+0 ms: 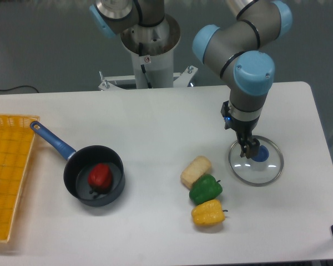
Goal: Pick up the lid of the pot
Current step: 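Open the gripper and raise it slightly off the blue lid knob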
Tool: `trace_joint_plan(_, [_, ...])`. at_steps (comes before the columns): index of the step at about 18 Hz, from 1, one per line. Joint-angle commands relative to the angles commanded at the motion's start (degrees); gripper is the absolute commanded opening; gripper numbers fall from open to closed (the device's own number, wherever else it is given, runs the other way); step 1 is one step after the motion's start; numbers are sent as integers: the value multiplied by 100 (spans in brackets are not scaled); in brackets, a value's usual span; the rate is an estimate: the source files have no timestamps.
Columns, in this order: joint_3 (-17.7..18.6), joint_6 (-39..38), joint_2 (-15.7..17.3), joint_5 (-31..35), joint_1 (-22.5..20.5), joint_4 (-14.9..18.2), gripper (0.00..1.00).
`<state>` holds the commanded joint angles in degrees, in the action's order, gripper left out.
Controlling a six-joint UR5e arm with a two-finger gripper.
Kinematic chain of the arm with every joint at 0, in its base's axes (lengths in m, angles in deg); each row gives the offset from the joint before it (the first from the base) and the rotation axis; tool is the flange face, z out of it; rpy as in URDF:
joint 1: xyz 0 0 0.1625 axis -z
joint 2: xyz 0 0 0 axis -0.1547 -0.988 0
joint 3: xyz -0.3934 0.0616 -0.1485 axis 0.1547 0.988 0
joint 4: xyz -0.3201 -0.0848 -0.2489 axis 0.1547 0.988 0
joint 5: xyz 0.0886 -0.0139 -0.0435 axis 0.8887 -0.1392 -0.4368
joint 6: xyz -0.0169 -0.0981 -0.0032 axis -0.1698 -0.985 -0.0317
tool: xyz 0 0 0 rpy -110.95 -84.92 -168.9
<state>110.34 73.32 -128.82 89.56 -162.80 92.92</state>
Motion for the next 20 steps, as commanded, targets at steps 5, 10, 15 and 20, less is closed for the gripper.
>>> trace_joint_plan(5, [79,9,26,35,35,9,100])
trace_joint_plan(10, [351,0,-17,114,-17,-97,100])
trace_joint_plan(15, [448,36,18,106,-351,-325,100])
trace_joint_plan(20, [369,44,-9,88,-413,-352,100])
